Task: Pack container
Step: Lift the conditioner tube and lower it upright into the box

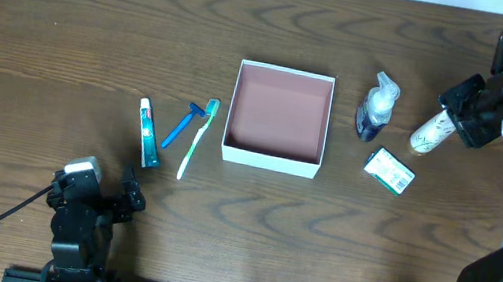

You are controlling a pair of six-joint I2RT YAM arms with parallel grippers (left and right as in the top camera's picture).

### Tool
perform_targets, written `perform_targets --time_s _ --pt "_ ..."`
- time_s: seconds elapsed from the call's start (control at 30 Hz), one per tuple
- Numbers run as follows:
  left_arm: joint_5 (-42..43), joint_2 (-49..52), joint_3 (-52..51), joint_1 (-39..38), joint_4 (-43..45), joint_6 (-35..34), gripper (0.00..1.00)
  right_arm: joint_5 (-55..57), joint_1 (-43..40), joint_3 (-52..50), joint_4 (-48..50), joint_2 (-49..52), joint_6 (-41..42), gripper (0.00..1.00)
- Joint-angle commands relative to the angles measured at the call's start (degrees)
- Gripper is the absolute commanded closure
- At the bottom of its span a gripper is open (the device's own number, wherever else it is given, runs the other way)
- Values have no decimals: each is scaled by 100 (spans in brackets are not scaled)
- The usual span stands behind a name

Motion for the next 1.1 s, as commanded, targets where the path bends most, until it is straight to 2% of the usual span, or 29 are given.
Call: perform_targets --time_s 0.0,0.1,0.23,0.43,0.5,0.67,0.87,1.07 --pt "-46 -37 -105 -17 7 55 2 166 33 59 35 -87 24 55" --pt "-46 -37 -105 -17 7 55 2 203 20 61 33 -131 -44 60" --pt "-46 -37 -105 -17 7 55 2 214 17 61 31 -197 -238 60" --pt "-46 -37 -105 -17 7 55 2 210 20 61 -15 -219 -275 81" --pt "-46 -37 -105 -17 7 55 2 205 22 61 -13 -219 -275 84" --pt "-46 -37 -105 -17 7 55 2 208 22 61 -11 -256 -402 99" --pt "-46 -37 -105 -17 7 55 2 210 24 225 -17 -435 -1193 99" --pt "-46 -37 -105 -17 7 55 2 216 94 846 -581 -820 -1615 99"
